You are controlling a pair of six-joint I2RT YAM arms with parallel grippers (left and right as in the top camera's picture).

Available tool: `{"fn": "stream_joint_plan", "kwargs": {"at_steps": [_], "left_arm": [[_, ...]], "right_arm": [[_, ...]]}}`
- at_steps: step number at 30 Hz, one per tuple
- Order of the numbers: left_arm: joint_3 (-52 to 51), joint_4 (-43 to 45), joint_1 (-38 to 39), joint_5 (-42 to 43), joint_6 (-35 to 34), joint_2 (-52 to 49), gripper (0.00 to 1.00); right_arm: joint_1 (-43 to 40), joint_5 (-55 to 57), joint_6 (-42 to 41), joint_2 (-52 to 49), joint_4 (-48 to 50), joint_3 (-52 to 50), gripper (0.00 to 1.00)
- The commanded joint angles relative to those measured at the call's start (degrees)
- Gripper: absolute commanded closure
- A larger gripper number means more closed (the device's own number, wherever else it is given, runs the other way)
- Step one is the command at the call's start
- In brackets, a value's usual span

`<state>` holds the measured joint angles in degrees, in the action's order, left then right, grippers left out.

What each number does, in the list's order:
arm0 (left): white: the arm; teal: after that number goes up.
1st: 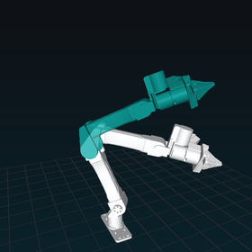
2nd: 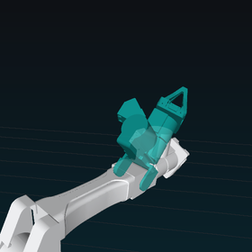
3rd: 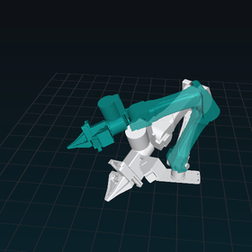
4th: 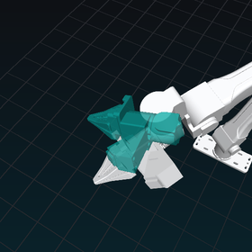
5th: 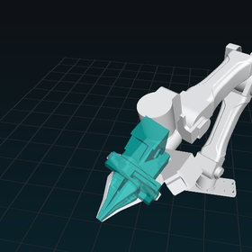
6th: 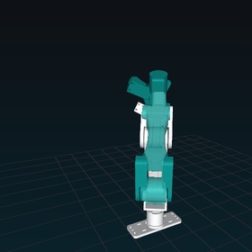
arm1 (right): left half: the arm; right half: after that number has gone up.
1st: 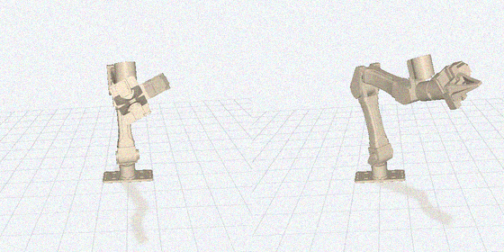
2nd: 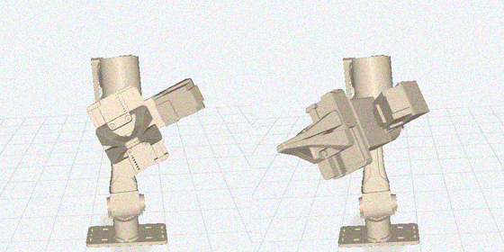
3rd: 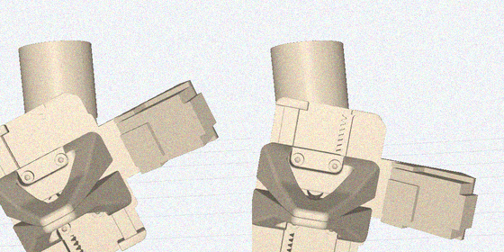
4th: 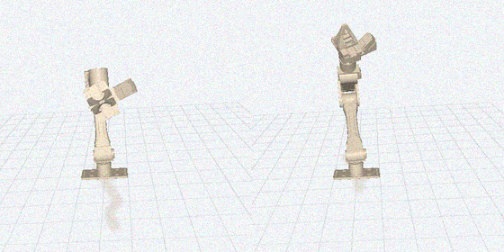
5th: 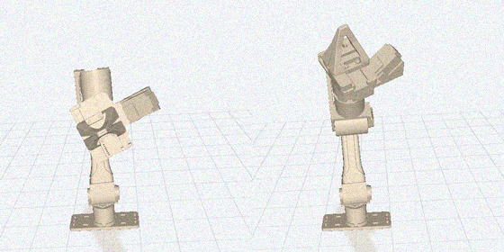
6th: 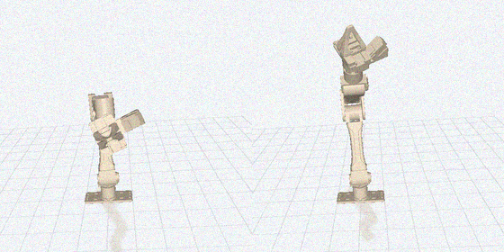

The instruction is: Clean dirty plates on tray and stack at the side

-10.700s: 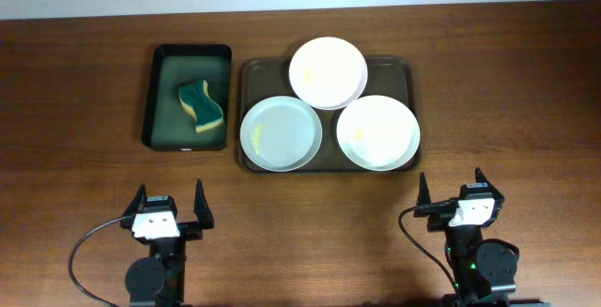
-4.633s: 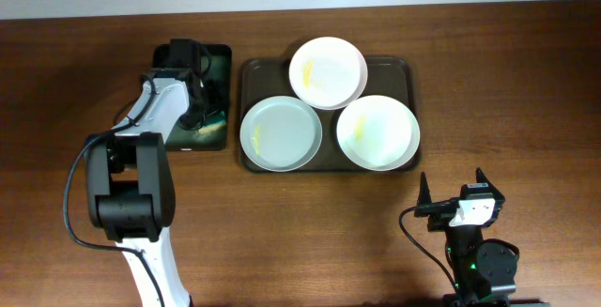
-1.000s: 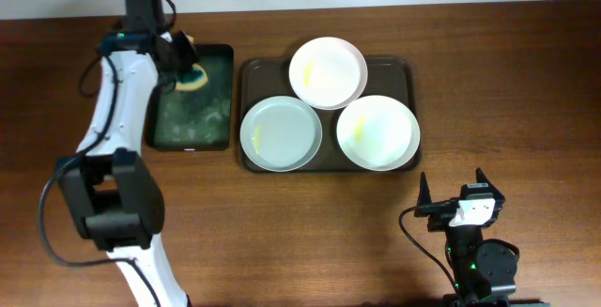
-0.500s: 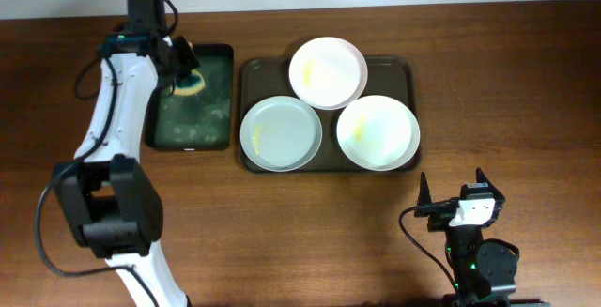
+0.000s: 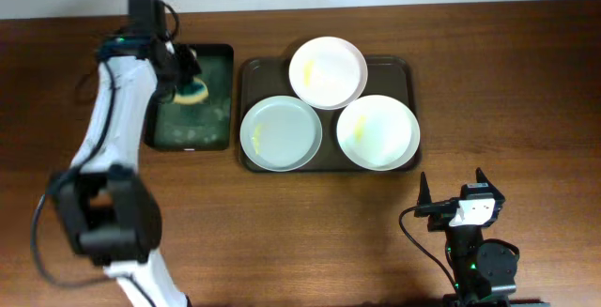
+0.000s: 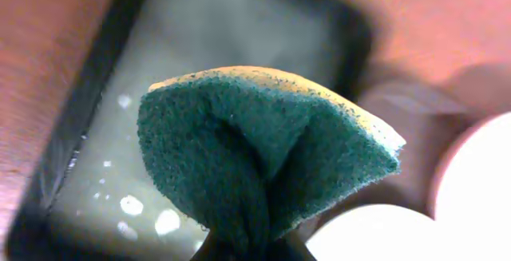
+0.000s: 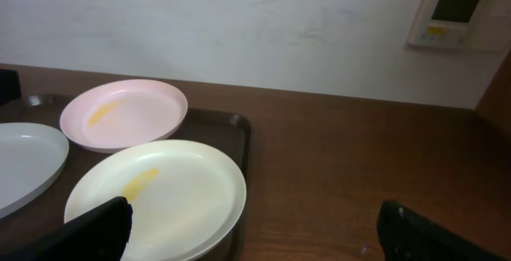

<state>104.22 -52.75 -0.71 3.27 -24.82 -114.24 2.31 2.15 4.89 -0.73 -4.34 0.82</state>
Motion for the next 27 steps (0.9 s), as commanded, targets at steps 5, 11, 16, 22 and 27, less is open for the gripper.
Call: {"fn": "stream_joint_plan", "kwargs": {"at_steps": [5,11,16,22,27], "left_arm": [[1.7,-10.5,10.5,2.4,1.1,12.0,1.0],[-9.9,-7.0,19.8,3.4,-3.8,8.5,1.0],[-21.3,8.7,23.8,3.4,-5.4,5.3,1.0],[-27.1,18.3,27.3,5.1,-8.6,1.0,1.0],[-27.2,20.7,28.8,-0.1,-8.6,-1.3,0.81]], "right_arm": [[0.4,0.7,-0.2,0.4,-0.2,-0.5,0.02],[0.4,0.7,-0.2,0.4,-0.2,-0.5,0.02],[0.4,0.7,-0.2,0.4,-0.2,-0.5,0.02],[0.4,0.7,-0.2,0.4,-0.2,-0.5,0.02],[0.4,0.7,-0.2,0.4,-0.2,-0.5,0.02]]}}
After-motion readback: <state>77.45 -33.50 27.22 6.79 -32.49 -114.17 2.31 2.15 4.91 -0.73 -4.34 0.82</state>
